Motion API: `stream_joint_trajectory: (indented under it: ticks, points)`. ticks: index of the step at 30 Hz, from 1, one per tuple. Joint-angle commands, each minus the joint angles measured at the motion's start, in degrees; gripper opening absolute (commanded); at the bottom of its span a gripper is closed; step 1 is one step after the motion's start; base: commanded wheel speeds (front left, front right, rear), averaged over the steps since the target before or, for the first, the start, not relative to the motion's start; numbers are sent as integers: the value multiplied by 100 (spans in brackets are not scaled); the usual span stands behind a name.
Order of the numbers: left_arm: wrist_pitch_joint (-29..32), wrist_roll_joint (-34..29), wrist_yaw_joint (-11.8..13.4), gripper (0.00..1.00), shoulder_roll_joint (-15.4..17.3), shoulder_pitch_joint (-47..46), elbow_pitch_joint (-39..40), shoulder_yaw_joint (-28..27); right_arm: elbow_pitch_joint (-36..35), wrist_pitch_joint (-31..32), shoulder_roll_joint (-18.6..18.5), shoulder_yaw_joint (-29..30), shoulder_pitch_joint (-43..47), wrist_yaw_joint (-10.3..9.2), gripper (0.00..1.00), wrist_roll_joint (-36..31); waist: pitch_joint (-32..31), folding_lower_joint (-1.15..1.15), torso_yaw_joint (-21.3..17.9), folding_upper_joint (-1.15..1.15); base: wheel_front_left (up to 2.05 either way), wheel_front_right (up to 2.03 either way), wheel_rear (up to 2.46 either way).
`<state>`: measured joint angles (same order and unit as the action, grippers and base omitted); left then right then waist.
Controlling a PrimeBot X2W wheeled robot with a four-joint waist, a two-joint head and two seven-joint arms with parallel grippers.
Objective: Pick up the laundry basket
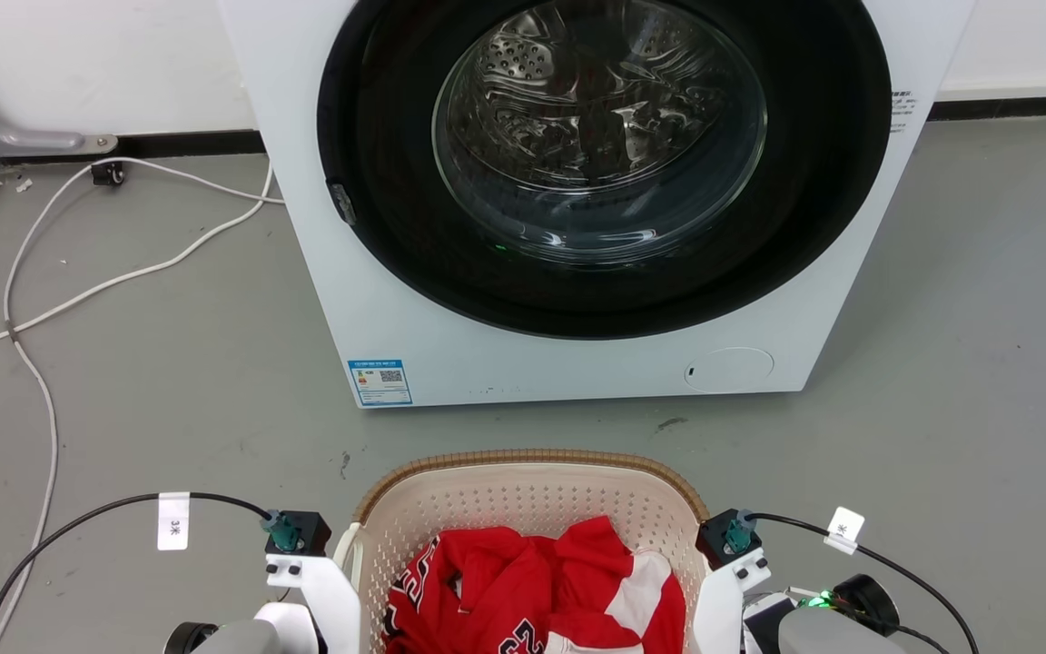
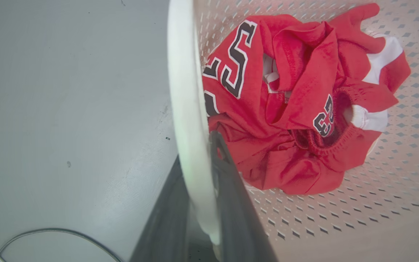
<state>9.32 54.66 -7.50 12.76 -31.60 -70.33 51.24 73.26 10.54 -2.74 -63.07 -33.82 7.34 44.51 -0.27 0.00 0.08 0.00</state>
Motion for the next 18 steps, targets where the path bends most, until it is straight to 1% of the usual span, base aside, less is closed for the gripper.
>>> stream_joint_trajectory:
  ticks: [1, 18]
  points:
    - [-81, 0, 10, 0, 105, -131, -10, 8, 32, -13, -51, -64, -53, 26, 0, -2, 2, 0, -4, 0, 0, 0, 0]
    - [-125, 180, 10, 0, 129, -175, -43, 207, 49, -35, -53, -236, -71, 26, 0, 186, 21, 0, 0, 0, 0, 0, 0]
